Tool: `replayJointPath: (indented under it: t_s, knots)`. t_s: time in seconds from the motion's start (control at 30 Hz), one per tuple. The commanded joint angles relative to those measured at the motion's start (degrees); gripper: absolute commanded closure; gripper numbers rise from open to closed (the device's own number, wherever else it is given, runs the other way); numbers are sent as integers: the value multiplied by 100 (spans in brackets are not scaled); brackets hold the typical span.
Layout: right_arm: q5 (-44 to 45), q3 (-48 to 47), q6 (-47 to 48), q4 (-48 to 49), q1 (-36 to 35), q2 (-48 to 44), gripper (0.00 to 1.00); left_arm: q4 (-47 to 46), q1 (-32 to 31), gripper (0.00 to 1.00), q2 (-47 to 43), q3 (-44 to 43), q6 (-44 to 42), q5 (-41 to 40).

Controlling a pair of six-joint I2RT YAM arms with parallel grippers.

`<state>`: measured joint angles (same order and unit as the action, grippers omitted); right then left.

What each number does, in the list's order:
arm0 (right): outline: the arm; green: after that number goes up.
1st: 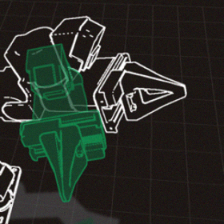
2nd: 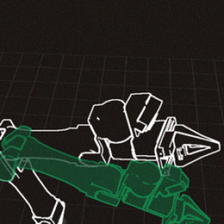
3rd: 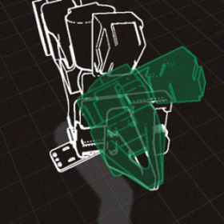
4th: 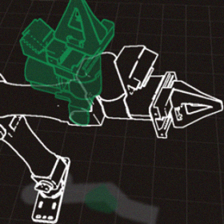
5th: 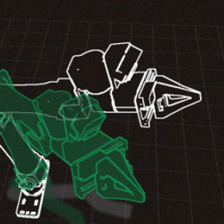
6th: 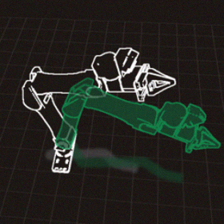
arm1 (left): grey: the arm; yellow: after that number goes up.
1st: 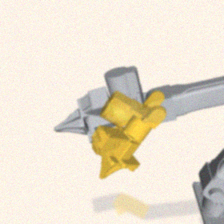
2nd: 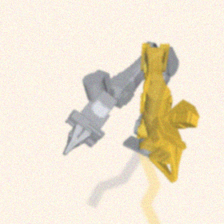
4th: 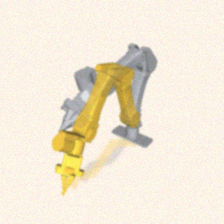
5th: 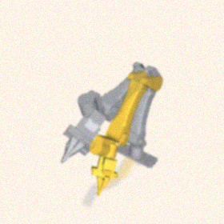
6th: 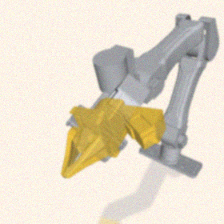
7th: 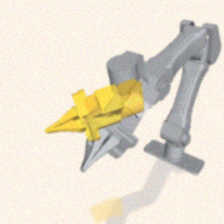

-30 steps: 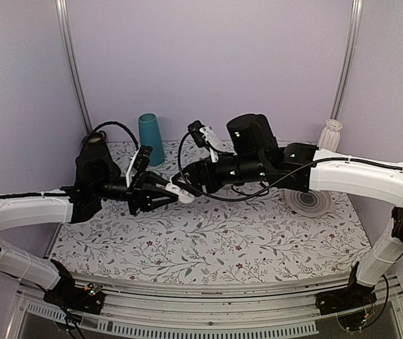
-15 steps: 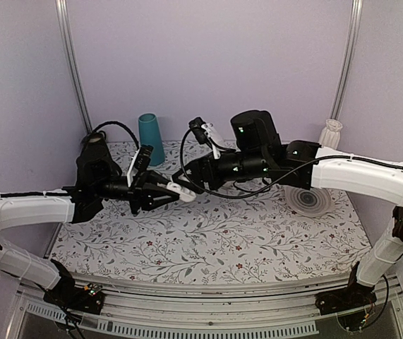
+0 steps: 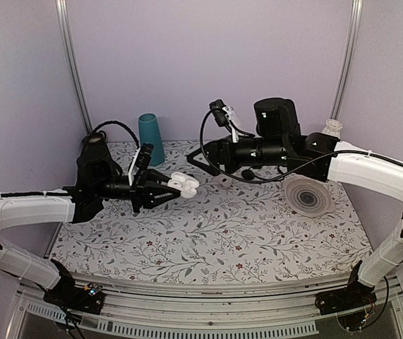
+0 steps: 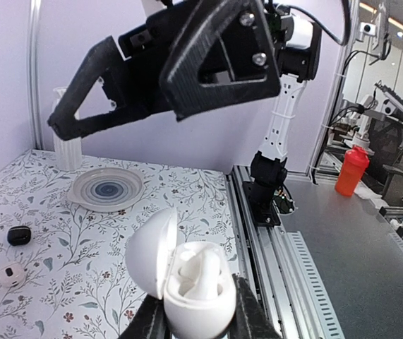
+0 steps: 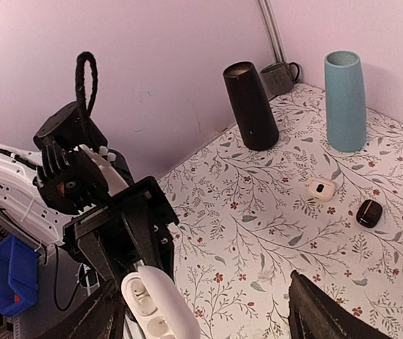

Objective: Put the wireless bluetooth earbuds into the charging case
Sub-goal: Adjust the right earbud at the center of the board.

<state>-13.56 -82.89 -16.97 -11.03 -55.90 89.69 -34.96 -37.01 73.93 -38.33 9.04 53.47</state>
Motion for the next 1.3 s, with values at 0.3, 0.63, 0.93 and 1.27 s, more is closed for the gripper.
replayJointPath:
  t_s: [0.3, 0.63, 0.93, 1.27]
  knots:
    - [483, 1196, -492, 216, 690, -116, 25, 350, 471, 100, -672, 45, -36, -926]
    - [481, 850, -735, 82, 585, 1392, 51, 630, 885, 100, -1233, 237, -9, -1244]
    - [414, -132, -572, -331, 318, 2714, 58, 653, 1048, 100, -1517, 485, -32, -1477]
    - [417, -807, -752, -875, 290, 3308, 65, 648, 1100, 100, -1692, 506, -7, -1472]
